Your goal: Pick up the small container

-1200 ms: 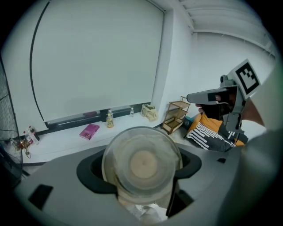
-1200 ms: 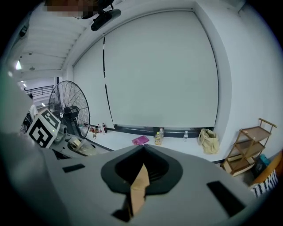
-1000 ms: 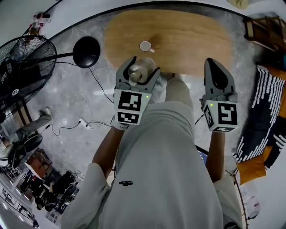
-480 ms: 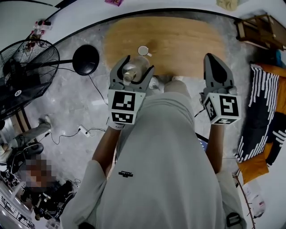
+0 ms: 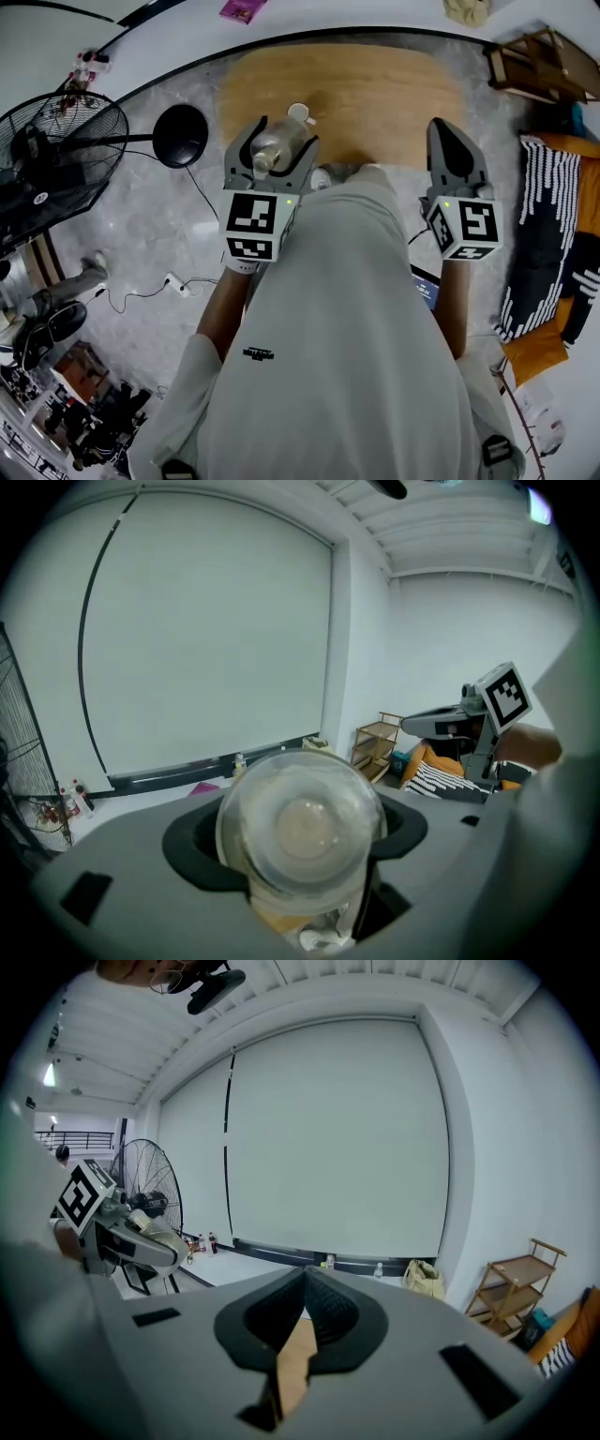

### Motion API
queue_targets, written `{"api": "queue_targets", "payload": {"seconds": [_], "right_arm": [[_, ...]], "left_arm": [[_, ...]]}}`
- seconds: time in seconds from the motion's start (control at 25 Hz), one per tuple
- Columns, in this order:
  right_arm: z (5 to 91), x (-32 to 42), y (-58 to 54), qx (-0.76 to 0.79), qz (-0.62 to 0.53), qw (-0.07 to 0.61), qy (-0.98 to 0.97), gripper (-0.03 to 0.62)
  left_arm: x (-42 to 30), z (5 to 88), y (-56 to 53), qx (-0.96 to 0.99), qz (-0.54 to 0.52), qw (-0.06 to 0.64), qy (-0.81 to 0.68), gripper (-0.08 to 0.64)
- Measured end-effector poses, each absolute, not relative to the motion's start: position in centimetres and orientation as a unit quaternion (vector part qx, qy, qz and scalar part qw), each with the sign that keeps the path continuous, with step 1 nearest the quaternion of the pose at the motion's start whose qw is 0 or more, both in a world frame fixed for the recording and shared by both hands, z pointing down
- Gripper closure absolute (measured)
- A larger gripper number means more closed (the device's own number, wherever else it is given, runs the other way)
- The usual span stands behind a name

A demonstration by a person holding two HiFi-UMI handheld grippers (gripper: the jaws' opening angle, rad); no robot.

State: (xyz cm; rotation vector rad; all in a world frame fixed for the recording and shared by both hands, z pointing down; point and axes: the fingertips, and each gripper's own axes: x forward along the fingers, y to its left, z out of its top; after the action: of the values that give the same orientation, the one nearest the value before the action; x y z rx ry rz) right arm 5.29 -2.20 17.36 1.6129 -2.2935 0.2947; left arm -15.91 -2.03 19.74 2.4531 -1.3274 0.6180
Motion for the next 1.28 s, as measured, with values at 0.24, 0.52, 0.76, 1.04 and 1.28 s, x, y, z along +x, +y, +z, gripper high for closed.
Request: {"api": "queue_targets", "payload": {"seconds": [0.24, 0.52, 0.76, 1.04, 1.28], "right_arm": [[17.0, 5.8, -1.5, 0.573, 0.107, 0.149, -0.799, 0.592], [15.4, 6.5, -0.7, 0.612, 0.083, 0.106, -0.779, 0.592], [15.3, 5.7, 0.6, 0.598, 0.09, 0.108, -0.789, 0.591], [16.0, 5.0, 2.4, 0.589, 0.101, 0.12, -0.793, 0.592], [15.6, 5.2, 2.8, 0.589, 0.088, 0.121, -0.794, 0.592]], "left_arm": [[-16.1, 19.0, -1.9, 0.851, 0.208, 0.138, -0.462, 0.219], [-16.1, 18.8, -1.5, 0.854, 0.202, 0.139, -0.458, 0.219], [-15.7, 18.7, -1.2, 0.858, 0.199, 0.14, -0.451, 0.219], [-15.4, 18.3, -0.5, 0.863, 0.194, 0.136, -0.446, 0.219], [-14.8, 18.3, 0.2, 0.865, 0.192, 0.136, -0.442, 0.219]]}}
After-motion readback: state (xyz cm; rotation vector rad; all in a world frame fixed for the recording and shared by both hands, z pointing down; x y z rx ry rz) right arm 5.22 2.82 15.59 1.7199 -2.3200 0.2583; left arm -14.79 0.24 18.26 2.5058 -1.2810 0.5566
